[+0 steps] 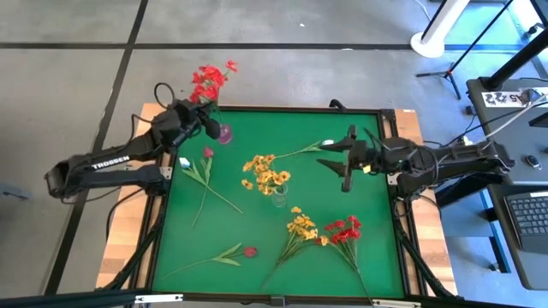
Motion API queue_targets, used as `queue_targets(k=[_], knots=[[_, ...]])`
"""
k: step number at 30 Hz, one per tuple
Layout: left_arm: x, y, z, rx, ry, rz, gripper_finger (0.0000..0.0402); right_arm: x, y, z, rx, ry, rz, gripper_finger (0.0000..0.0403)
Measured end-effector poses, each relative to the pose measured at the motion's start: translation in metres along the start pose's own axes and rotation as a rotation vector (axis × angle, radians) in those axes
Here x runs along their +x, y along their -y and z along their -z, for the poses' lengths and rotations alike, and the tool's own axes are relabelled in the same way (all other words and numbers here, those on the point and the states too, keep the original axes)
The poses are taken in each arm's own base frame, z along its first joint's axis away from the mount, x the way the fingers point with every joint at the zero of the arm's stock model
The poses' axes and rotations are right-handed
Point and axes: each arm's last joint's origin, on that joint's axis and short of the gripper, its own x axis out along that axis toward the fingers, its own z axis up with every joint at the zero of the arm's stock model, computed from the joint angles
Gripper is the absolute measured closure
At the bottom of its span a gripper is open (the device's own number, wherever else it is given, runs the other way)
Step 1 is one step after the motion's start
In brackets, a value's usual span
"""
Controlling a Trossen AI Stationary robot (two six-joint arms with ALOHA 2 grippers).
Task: Sort flowers into vase by color
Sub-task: Put the top red flower into the violet vase
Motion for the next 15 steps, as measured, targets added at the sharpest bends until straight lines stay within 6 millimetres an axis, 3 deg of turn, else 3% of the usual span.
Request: queue_targets(k=[8,15], knots=[[0.011,-0.012,0.005,-0.027,-0.056,-0.01,0.0401,-0.015,0.004,0.036,0.033,0.004,0.064,0.0226],[0.011,-0.013,0.007,-0.019,-0.07,-0.032,0.0401,-0.016,0.004,0.041,0.047,-0.006,0.068,0.0226]])
